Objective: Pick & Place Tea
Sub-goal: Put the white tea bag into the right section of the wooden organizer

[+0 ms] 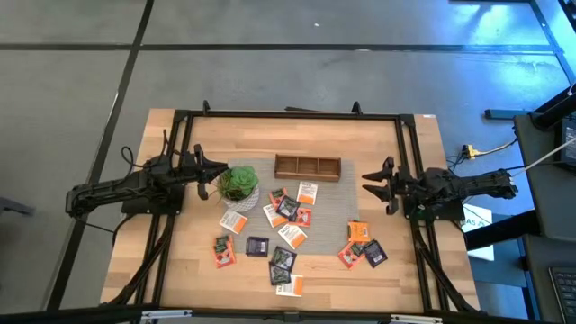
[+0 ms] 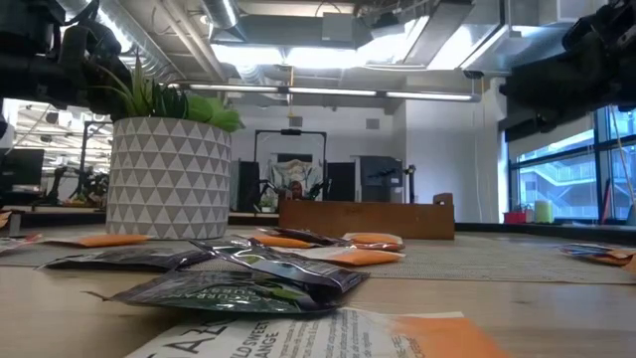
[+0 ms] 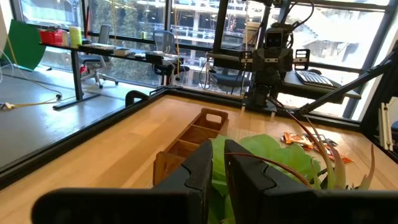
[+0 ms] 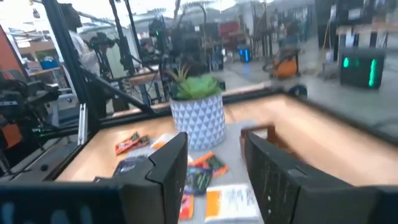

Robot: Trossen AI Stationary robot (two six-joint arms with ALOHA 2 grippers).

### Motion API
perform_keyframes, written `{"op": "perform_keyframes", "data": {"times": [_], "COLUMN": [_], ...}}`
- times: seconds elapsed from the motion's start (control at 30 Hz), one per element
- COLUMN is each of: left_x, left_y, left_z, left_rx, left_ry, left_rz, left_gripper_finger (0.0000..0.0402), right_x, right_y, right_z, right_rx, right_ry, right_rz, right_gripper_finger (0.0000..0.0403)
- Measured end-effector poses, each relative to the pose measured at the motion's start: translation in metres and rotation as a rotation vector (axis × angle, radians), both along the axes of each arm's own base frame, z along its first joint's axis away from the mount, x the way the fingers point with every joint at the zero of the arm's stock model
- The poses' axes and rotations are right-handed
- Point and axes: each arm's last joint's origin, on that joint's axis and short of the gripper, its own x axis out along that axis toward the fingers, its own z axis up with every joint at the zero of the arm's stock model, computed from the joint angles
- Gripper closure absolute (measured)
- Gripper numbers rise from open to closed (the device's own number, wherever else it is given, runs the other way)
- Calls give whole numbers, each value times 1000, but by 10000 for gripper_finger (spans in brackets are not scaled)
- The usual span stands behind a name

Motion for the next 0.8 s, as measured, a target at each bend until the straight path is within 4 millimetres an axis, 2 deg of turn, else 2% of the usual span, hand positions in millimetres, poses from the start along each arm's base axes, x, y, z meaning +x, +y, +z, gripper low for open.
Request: {"op": "perform_keyframes", "data": {"times": [0.23, 0.47, 0.6, 0.8], "left_x": [0, 0, 0, 0], "left_y": [0, 0, 0, 0], "left_z": [0, 0, 0, 0], "left_rx": [0, 100, 44, -139], "left_ry": [0, 28, 13, -39], "left_rz": [0, 10, 10, -8], "left_gripper_finger": [364, 364, 364, 364], "right_x": [6, 15, 20, 24], "right_y": [6, 5, 5, 6], "right_z": [-9, -23, -25, -34], "right_rx": [109, 90, 93, 101], "right_ry": [102, 257, 284, 375], "right_rz": [175, 72, 42, 64], "right_gripper_finger": [242, 242, 242, 242]}}
